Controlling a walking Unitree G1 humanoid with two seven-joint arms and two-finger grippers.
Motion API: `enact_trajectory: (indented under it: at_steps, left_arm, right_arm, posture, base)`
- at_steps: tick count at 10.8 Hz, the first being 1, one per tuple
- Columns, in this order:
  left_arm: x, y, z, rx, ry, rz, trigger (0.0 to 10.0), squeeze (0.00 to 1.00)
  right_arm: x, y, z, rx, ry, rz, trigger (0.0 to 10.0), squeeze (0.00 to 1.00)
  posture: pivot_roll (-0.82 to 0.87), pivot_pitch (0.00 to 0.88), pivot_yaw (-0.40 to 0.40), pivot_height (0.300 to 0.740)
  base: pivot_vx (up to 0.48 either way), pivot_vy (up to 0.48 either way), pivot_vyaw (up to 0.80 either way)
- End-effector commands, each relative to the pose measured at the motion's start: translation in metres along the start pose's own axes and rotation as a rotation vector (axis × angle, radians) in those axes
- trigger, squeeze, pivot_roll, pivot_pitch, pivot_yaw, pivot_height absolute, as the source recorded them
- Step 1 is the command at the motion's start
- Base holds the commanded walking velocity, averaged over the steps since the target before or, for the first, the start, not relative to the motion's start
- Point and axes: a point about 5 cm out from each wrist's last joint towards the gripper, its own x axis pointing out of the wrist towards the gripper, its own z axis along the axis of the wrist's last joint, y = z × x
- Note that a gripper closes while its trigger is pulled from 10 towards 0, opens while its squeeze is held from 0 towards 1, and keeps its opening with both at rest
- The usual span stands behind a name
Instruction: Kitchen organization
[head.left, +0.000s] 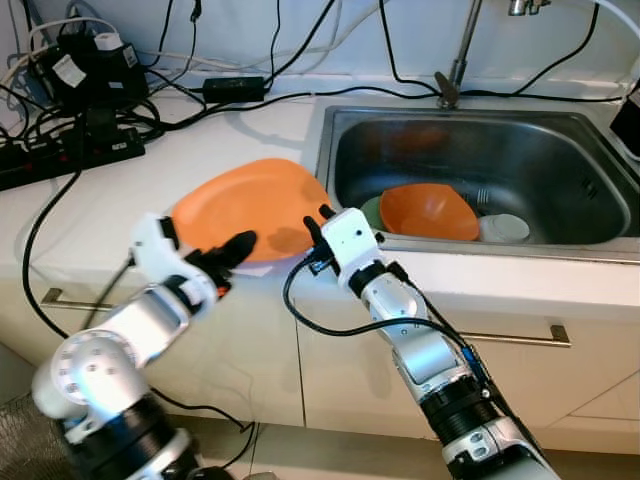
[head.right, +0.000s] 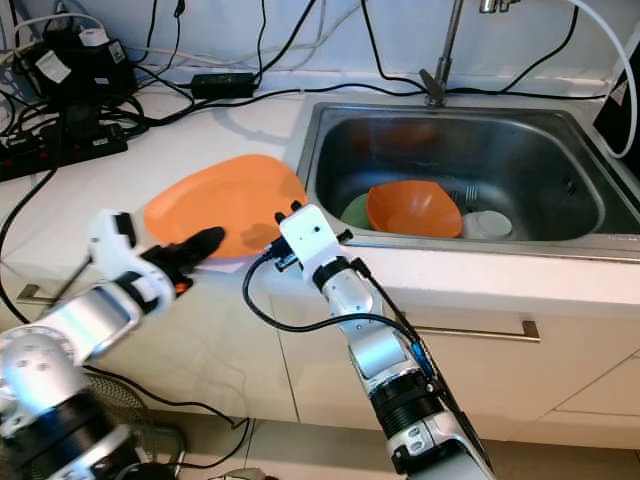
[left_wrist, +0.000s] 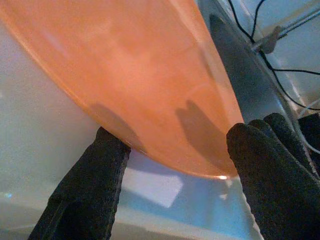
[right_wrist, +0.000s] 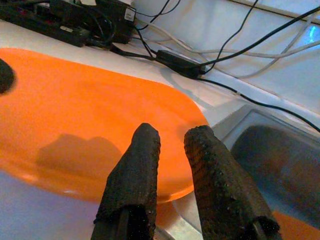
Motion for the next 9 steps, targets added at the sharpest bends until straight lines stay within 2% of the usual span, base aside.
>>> enact_trajectory:
  at_steps: [1,3,6,9]
  left_arm:
    - [0.007,-0.006,-0.007,-0.022,0.034,-0.017,10.0,0.0]
    - [0.015,-0.013,-0.012,-0.039,0.046,-0.03,10.0,0.0]
    - [0.015,-0.014,-0.01,-0.042,0.033,-0.021,10.0,0.0]
    - [0.014,-0.013,-0.01,-0.041,0.029,-0.007,10.0,0.0]
  right_arm:
    - [0.003,0.001,0.005,-0.017,-0.016,0.014,10.0,0.0]
    - [0.002,0.0,0.004,-0.017,-0.014,0.013,10.0,0.0]
    - [0.0,0.005,-0.002,-0.019,0.012,0.029,10.0,0.0]
    - [0.001,0.008,-0.005,-0.083,0.042,0.057,10.0,0.0]
  posture:
    - [0.16,0.0,0.044,0.74]
    - [0.15,0.0,0.047,0.74]
    - [0.15,0.0,0.048,0.74]
    - [0.16,0.0,0.044,0.74]
  base:
    - [0.0,0.0,0.0]
    - [0.0,0.0,0.0]
    - [0.0,0.0,0.0]
    - [0.0,0.0,0.0]
